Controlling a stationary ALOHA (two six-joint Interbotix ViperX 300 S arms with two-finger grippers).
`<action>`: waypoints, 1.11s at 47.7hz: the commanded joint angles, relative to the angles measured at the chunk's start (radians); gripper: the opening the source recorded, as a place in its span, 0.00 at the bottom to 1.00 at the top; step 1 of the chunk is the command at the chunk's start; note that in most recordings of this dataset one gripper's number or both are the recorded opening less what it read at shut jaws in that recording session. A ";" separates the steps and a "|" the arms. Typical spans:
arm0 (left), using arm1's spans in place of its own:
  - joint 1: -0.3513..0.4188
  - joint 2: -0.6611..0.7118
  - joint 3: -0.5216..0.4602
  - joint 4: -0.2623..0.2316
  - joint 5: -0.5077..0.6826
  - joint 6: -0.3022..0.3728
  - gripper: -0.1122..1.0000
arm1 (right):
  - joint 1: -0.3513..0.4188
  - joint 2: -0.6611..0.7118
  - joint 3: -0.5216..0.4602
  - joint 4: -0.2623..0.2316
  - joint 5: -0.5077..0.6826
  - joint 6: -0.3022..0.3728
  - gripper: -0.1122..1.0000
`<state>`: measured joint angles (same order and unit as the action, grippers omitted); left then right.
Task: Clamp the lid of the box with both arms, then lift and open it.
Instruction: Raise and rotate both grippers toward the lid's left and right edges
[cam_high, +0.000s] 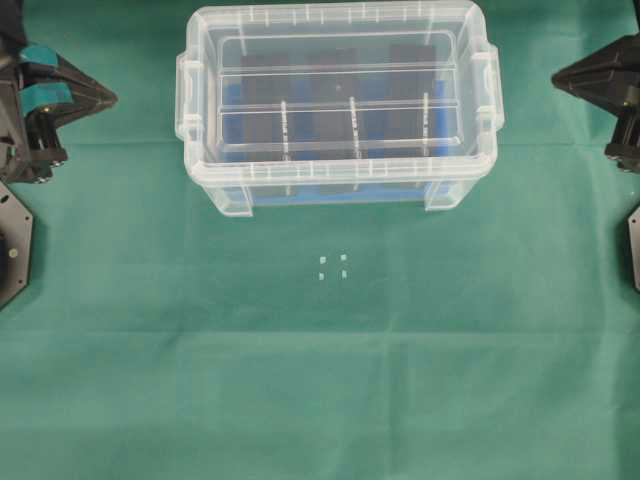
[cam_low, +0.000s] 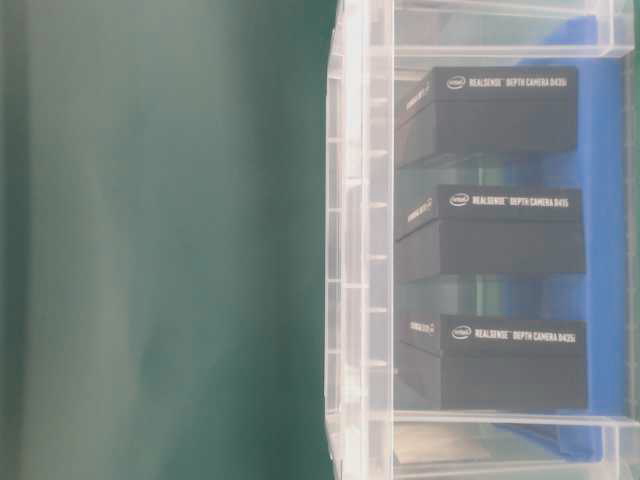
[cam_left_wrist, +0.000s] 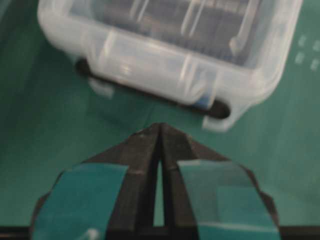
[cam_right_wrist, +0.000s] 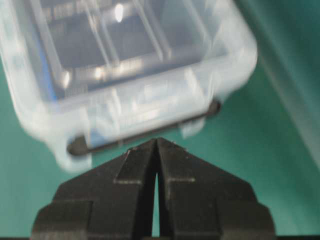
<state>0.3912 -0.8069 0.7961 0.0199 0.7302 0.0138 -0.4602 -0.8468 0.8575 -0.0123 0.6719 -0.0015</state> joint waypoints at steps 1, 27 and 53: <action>0.014 0.034 -0.069 0.009 0.084 0.002 0.11 | -0.003 0.029 -0.072 -0.017 0.101 0.003 0.10; 0.018 0.118 -0.155 0.011 0.268 0.003 0.11 | -0.003 0.164 -0.227 -0.054 0.387 0.002 0.10; 0.018 0.293 -0.078 0.015 0.126 0.003 0.11 | -0.003 0.298 -0.130 -0.118 0.298 0.002 0.10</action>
<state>0.4065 -0.5277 0.7118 0.0322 0.8851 0.0169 -0.4602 -0.5568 0.7225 -0.1212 0.9986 -0.0031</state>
